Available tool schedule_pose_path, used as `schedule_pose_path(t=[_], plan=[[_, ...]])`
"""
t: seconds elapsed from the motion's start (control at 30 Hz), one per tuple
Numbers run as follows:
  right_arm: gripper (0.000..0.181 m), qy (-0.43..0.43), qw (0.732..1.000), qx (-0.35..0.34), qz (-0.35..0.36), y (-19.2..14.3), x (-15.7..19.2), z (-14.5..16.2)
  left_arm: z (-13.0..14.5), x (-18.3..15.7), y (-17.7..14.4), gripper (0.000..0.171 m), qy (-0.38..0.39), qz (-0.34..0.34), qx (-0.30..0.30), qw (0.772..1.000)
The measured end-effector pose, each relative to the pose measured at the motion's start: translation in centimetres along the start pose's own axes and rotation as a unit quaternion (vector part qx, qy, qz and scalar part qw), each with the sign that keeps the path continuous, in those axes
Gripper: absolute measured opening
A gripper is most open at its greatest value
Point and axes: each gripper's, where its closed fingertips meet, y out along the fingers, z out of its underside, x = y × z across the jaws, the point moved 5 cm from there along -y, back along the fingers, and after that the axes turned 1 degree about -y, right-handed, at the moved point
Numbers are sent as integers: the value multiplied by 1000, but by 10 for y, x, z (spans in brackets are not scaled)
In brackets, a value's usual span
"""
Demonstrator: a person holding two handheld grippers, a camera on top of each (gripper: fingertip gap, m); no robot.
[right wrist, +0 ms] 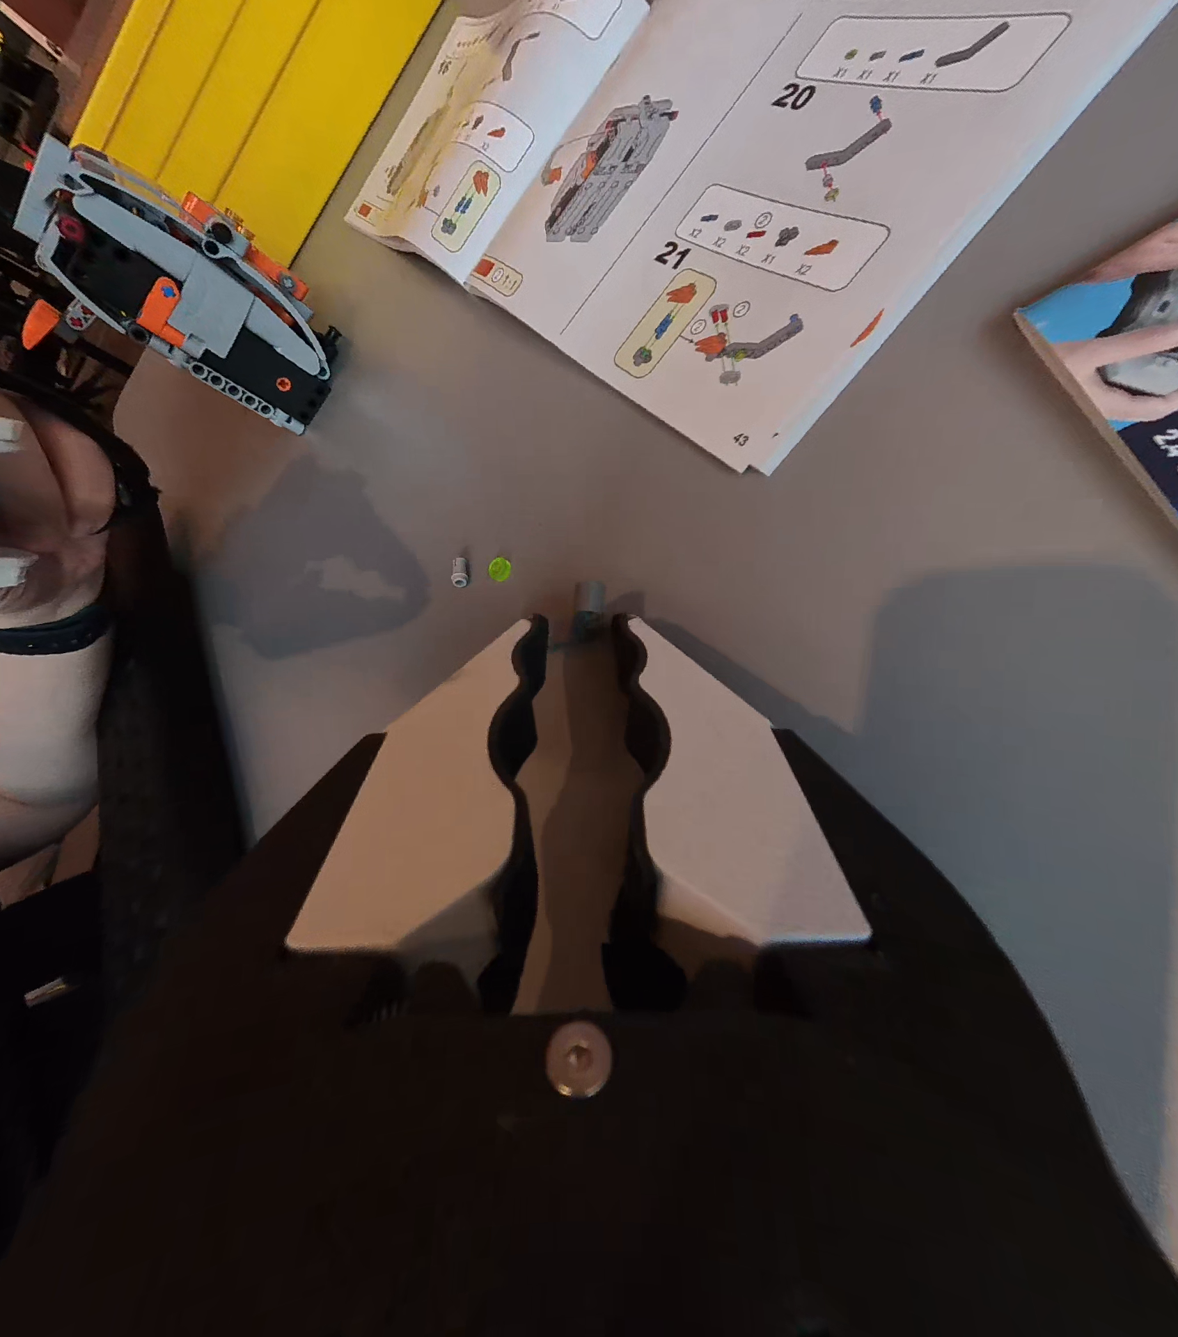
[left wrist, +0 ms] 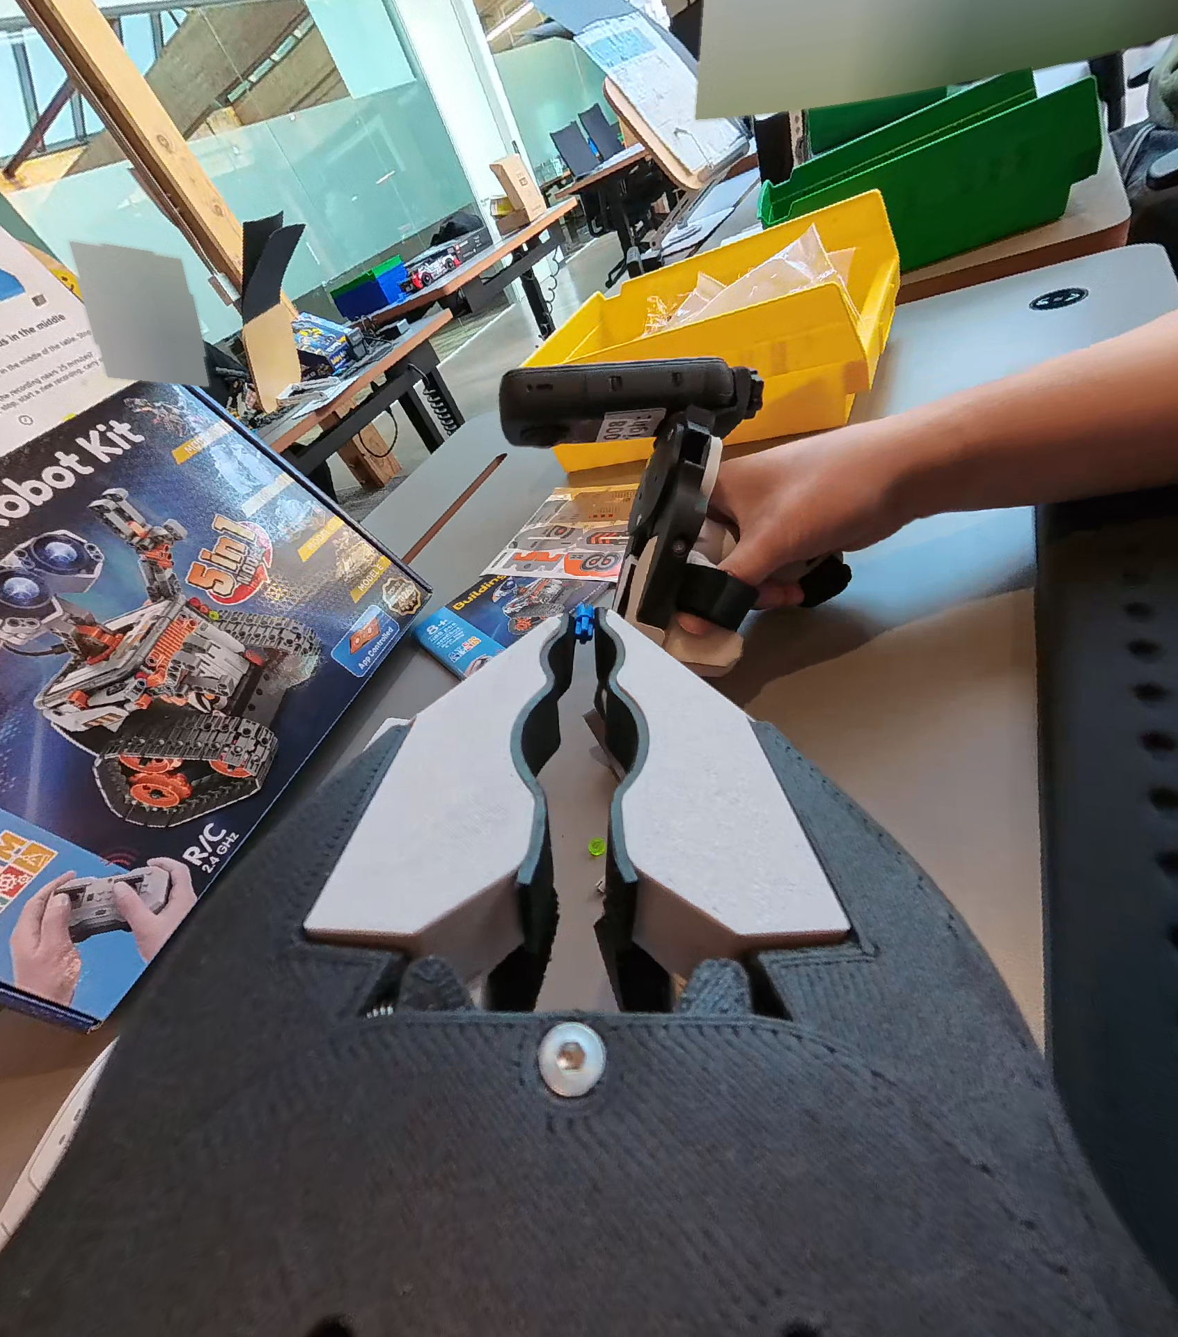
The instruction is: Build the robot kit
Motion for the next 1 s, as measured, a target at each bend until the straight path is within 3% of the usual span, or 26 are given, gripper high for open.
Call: schedule_pose_path(t=[0.33, 0.5, 0.6, 0.8, 1.0], plan=[[8, 9, 999, -7, -33, -1, -3, -2, 3, 0, 1, 3, -2, 4, 10, 1000], [8, -82, 993, 66, -53, -6, 7, 3, 5, 0, 2, 3, -3, 10, 20, 1000], [7, -142, 986, 69, -48, -8, 12, 3, 5, -3, 3, 3, -3, 16, 23, 1000], [8, -125, 983, 80, -106, -1, 10, 4, 9, -5, 5, 3, 1, 22, 36, 999], [17, -139, 979, 89, -117, 5, 9, 3, 10, -5, 7, 3, 7, 18, 42, 999]])
